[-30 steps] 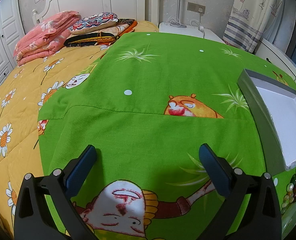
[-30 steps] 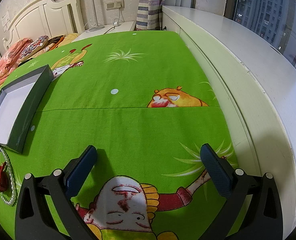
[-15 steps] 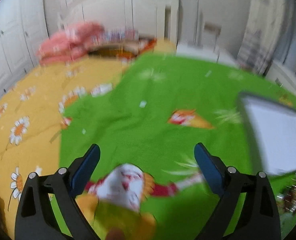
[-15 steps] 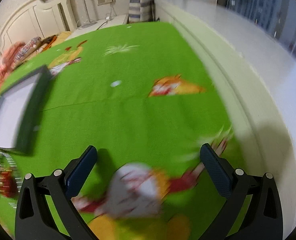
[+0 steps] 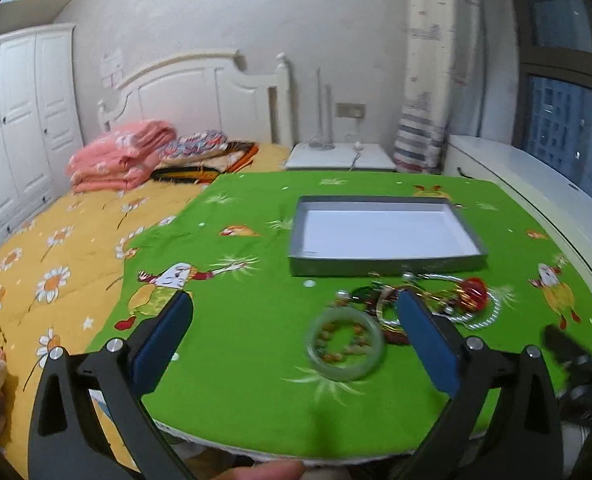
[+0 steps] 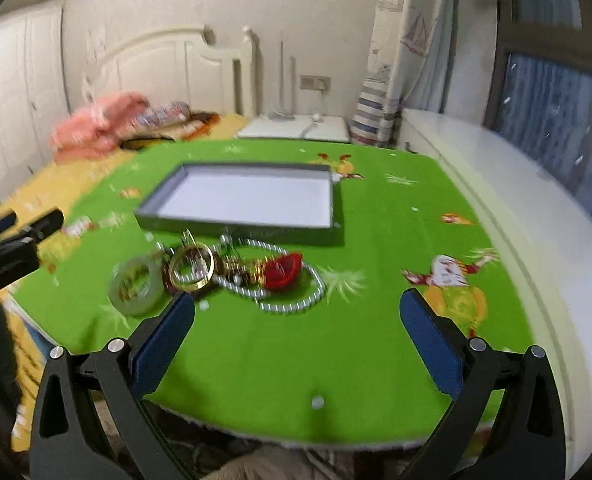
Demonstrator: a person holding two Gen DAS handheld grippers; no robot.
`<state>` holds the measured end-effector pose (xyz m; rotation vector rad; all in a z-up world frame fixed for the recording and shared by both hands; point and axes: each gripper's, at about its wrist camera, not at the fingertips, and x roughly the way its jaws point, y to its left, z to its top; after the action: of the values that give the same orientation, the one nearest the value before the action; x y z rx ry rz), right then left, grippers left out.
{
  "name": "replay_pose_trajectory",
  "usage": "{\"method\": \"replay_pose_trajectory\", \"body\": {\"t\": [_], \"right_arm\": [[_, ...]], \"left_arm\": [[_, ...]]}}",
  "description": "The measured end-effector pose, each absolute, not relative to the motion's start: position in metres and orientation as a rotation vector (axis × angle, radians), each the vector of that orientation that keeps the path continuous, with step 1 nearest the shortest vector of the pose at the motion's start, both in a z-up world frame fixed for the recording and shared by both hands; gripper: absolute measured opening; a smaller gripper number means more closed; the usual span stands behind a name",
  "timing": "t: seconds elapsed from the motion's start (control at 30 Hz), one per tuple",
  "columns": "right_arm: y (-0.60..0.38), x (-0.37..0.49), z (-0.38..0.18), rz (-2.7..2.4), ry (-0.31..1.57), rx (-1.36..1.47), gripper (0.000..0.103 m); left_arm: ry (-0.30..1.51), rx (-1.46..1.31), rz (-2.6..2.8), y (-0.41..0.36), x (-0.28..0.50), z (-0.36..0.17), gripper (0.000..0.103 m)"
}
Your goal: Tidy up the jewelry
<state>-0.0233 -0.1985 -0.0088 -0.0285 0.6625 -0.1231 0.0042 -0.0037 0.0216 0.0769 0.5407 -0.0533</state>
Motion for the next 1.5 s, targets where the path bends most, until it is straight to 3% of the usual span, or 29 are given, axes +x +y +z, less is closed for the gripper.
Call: {"method": "replay_pose_trajectory", "body": {"t": [0.47,1.5], "right_arm": [[-0.185,-0.032,-0.026,-0.128,0.658,0.013,0.096],[-0.179,-0.036,-0.026,-0.105,0.661,0.024,0.096]], "left_arm": [[0.593,0.107,-0.063,-0.014,0.010,-0.006,0.099],[0.601,0.097,-0.088,-0.011,0.006,-0.007,0.099]]}}
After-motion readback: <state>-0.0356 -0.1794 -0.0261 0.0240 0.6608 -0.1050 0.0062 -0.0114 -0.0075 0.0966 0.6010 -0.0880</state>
